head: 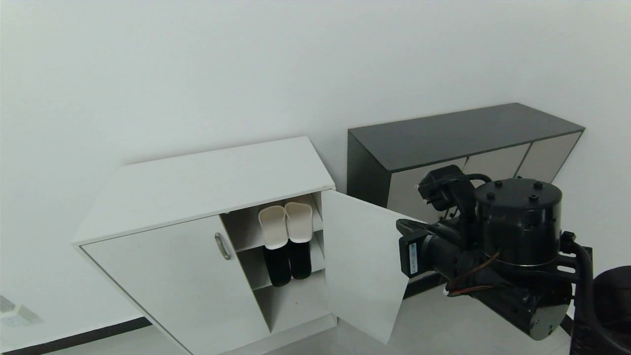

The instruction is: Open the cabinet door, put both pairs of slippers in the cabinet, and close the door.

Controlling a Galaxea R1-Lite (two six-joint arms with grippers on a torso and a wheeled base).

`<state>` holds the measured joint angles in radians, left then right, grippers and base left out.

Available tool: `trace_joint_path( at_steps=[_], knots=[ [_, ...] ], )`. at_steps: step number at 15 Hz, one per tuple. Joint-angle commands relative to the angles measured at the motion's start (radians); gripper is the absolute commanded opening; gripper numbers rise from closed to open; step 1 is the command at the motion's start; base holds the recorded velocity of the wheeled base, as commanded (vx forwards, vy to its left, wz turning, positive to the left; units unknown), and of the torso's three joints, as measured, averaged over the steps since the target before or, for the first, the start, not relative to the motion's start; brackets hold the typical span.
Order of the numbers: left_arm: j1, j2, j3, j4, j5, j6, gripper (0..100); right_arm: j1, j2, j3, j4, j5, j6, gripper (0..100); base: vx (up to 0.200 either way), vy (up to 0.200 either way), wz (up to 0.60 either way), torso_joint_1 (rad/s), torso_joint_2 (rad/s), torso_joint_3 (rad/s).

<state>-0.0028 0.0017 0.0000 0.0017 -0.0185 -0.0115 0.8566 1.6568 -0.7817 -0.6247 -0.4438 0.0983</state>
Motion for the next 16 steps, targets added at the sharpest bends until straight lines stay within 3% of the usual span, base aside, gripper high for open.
trace_joint_path(
  at_steps=[1, 6, 9, 11, 12, 16],
  knots=[
    [0.0, 0.0, 0.0, 0.0, 0.0, 0.002, 0, -0.01, 0.003, 0.001, -0.004, -0.001, -0.002, 0, 0.0, 0.0, 0.0, 0.0, 0.0, 0.0],
    [0.0, 0.0, 0.0, 0.0, -0.001, 0.001, 0, -0.053, 0.008, -0.008, -0.004, 0.007, -0.008, 0, -0.2, 0.0, 0.0, 0.002, 0.0, -0.002],
    [0.0, 0.0, 0.0, 0.0, 0.0, 0.001, 0, -0.148, 0.024, -0.027, -0.004, 0.086, -0.014, 0, 0.0, 0.0, 0.0, 0.0, 0.0, 0.0],
    [0.0, 0.0, 0.0, 0.0, 0.0, -0.001, 0, -0.222, 0.061, -0.091, -0.001, 0.123, -0.015, 0, 0.0, 0.0, 0.0, 0.0, 0.0, 0.0],
    [0.0, 0.0, 0.0, 0.0, 0.0, -0.001, 0, -0.289, 0.116, -0.186, 0.006, 0.137, -0.017, 0, 0.0, 0.0, 0.0, 0.0, 0.0, 0.0],
    [0.0, 0.0, 0.0, 0.0, 0.0, -0.001, 0, -0.403, 0.271, -0.403, 0.063, 0.166, -0.042, 0, 0.0, 0.0, 0.0, 0.0, 0.0, 0.0]
  ],
)
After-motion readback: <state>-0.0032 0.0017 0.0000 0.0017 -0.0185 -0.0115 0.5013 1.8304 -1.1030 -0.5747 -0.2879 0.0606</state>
